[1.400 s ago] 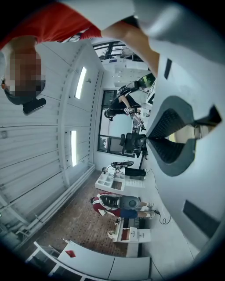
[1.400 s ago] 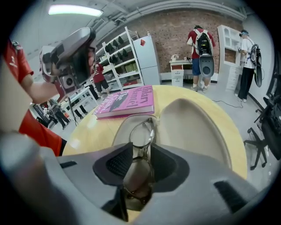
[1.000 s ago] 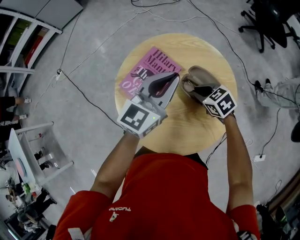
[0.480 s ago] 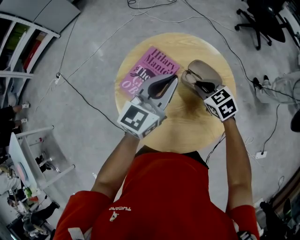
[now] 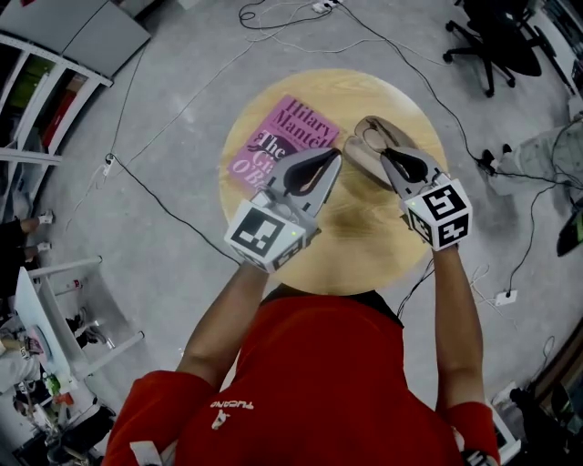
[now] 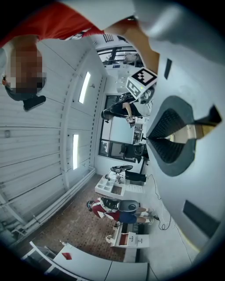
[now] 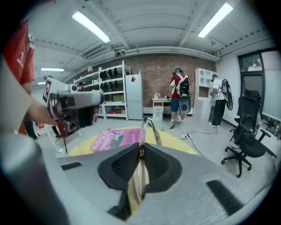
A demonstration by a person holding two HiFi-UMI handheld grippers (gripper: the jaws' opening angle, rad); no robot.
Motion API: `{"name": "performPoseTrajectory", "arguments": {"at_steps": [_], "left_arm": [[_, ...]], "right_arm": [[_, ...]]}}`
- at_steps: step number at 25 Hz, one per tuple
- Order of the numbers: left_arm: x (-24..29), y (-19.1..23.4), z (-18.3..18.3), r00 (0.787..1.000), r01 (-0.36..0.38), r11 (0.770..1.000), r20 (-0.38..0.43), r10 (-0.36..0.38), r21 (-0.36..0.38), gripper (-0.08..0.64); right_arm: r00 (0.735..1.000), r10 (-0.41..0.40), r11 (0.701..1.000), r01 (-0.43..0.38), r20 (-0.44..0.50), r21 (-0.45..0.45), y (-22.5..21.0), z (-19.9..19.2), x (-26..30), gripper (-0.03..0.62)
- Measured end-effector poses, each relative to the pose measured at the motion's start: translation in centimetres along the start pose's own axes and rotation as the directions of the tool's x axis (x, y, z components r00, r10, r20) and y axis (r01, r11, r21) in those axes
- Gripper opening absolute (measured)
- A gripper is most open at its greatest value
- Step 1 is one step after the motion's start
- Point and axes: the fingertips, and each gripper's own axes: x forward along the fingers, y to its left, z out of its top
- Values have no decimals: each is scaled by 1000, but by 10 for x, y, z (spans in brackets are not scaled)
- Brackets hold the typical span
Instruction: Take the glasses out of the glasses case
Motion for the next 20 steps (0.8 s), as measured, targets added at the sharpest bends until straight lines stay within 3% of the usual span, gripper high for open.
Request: {"name": "performPoseTrajectory", "arguments": {"at_steps": [9, 20], "left_arm": [[-13, -23, 25, 999, 6, 1000, 44, -7, 18, 11], [-33, -60, 38, 998, 39, 998, 54, -42, 52, 11]], "right_arm": [[975, 28, 993, -53, 218, 109, 43, 54, -63, 34], [951, 8, 984, -62, 308, 166, 80, 64, -99, 32]]}}
